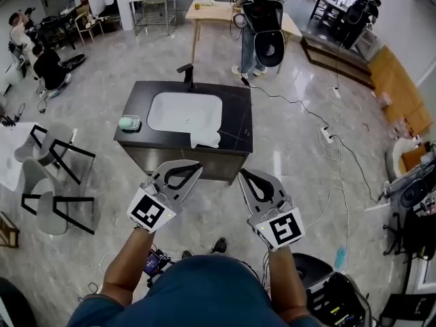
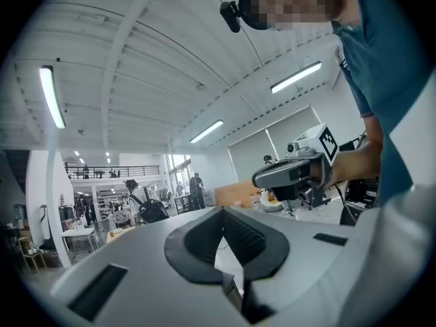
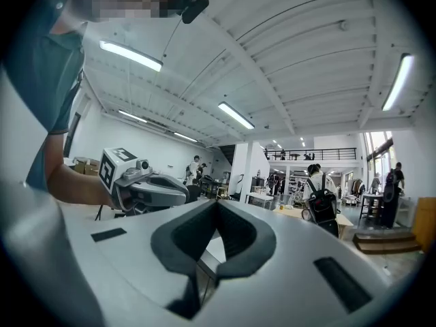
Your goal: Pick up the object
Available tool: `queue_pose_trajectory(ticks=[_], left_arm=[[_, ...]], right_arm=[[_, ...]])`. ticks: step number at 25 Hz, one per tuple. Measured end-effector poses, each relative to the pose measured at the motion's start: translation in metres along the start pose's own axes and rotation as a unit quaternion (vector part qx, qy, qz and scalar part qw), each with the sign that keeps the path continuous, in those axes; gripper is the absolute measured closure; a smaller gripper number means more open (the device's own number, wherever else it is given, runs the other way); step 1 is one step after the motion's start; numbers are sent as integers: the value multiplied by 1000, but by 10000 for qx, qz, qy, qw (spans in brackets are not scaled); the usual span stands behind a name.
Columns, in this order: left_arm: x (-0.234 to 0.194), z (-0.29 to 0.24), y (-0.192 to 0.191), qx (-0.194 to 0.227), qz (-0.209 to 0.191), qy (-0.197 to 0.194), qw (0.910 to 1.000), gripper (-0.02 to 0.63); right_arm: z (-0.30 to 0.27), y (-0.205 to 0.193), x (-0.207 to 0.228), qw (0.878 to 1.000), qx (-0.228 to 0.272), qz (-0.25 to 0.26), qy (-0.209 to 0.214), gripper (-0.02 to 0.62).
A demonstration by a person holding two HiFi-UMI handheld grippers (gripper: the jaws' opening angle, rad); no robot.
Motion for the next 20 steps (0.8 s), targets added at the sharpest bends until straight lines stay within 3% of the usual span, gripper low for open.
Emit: queue_pose_trajectory(ticks=[12, 20], left_arm=[[-26, -74, -5, -243, -67, 255, 9994, 603], [-58, -85, -15, -284, 3, 188, 9994, 603]], right_arm=[[-30, -23, 71, 9993, 98, -70, 349, 581], [-61, -31, 83, 9994, 31, -189, 282, 581]])
Point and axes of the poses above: the fingertips, and each gripper's own axes: z backward along the fingers, x to its right, y out of its top, the point moved 5 cm from there along z, backward along the fingers, and after that the axes turned 12 degrees about -y, right-handed, at the moved point
